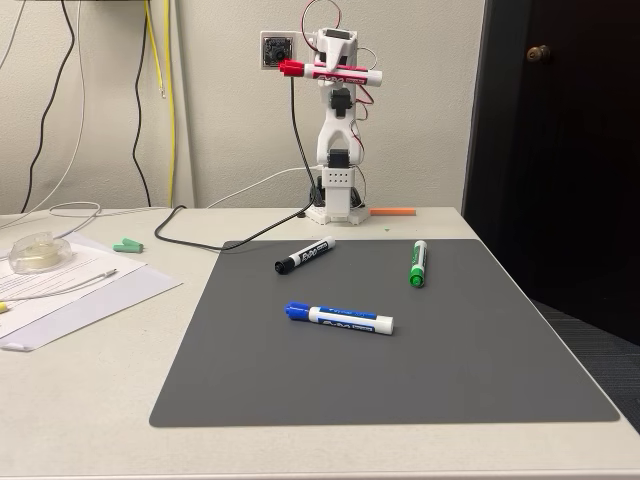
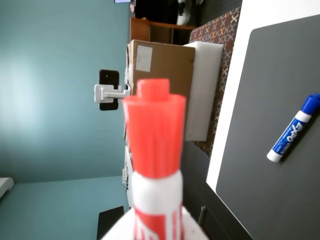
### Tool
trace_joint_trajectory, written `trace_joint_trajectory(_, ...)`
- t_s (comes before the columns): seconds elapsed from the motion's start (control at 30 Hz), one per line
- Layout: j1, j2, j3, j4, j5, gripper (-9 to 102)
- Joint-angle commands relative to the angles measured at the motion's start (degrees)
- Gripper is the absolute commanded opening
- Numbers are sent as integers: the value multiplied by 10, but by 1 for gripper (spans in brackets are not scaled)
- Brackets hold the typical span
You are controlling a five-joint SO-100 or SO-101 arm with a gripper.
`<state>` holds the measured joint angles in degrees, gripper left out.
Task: Pick up the red marker.
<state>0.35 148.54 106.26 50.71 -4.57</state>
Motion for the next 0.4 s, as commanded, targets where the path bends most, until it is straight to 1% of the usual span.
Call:
trace_joint_trajectory(0.0,-1,11,-1,-11,-1,3)
trace_joint_trajectory(0.37,0,11,0,-11,-4,3)
